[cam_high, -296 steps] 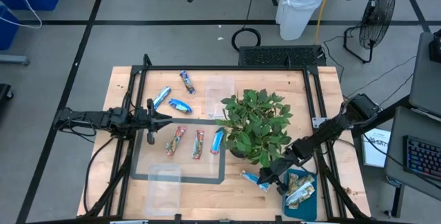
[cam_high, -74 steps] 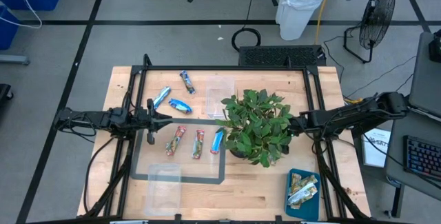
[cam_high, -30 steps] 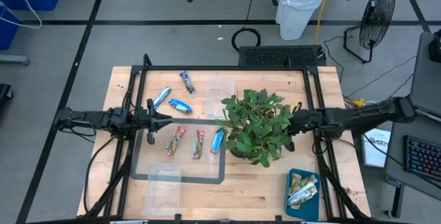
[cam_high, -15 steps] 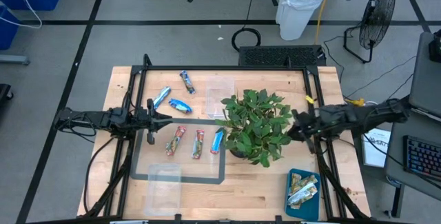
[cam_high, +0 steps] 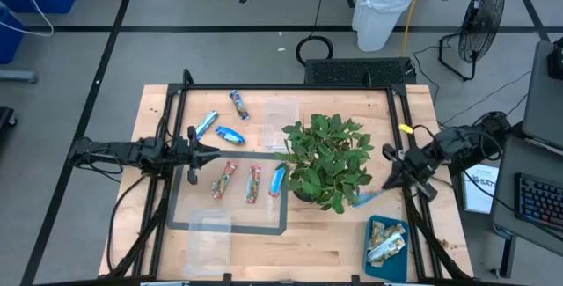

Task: Pick and place Granola Bars by type
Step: Put the green granola bar into the blue bin

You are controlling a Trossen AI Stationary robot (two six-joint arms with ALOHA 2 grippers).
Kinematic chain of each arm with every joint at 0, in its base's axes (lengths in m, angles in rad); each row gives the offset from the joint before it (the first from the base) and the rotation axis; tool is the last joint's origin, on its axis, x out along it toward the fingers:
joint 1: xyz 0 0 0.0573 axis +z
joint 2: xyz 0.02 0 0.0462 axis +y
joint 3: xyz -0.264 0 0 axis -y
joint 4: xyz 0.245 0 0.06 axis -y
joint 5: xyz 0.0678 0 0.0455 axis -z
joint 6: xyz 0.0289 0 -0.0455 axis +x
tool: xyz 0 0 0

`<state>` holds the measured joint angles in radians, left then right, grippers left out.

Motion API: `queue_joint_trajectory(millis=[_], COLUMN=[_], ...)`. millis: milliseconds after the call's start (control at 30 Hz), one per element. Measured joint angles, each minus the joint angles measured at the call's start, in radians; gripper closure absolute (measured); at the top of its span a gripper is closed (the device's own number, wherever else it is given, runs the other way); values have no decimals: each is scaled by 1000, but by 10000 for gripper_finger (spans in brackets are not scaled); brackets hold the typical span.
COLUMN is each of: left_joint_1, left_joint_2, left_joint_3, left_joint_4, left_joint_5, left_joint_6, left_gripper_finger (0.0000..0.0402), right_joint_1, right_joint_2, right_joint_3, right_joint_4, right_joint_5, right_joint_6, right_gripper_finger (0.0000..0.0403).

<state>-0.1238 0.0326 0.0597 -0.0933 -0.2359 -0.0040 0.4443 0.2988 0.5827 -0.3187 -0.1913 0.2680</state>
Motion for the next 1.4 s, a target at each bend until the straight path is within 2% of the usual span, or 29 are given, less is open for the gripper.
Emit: queue_joint_trajectory(millis=[67, 267, 567, 767, 900, 1100, 1167, 1400], left_joint_1=[0, 0, 0, 0, 0, 0, 0, 0], left_joint_2=[0, 0, 0, 0, 0, 0, 0, 0], left_joint_3=[0, 0, 0, 0, 0, 0, 0, 0], left_joint_4=[0, 0, 0, 0, 0, 0, 0, 0], left_joint_5=[0, 0, 0, 0, 0, 0, 0, 0], left_joint_6=[0, 0, 0, 0, 0, 0, 0, 0], left_gripper_finger=[314, 314, 314, 314, 314, 314, 314, 314], right_joint_1=[38, 150, 336, 427, 435, 422, 399, 323], right_joint_2=[15, 109, 364, 466, 503, 572, 600, 665], right_joint_3=[0, 54, 243, 261, 233, 151, 124, 40], right_joint_4=[2, 2, -155, -192, -187, -178, -182, -184], right_joint_5=[-26, -14, 121, 250, 402, 552, 582, 584], right_joint_6=[30, 125, 166, 195, 216, 196, 220, 264], right_gripper_finger=[403, 403, 403, 403, 403, 403, 403, 403])
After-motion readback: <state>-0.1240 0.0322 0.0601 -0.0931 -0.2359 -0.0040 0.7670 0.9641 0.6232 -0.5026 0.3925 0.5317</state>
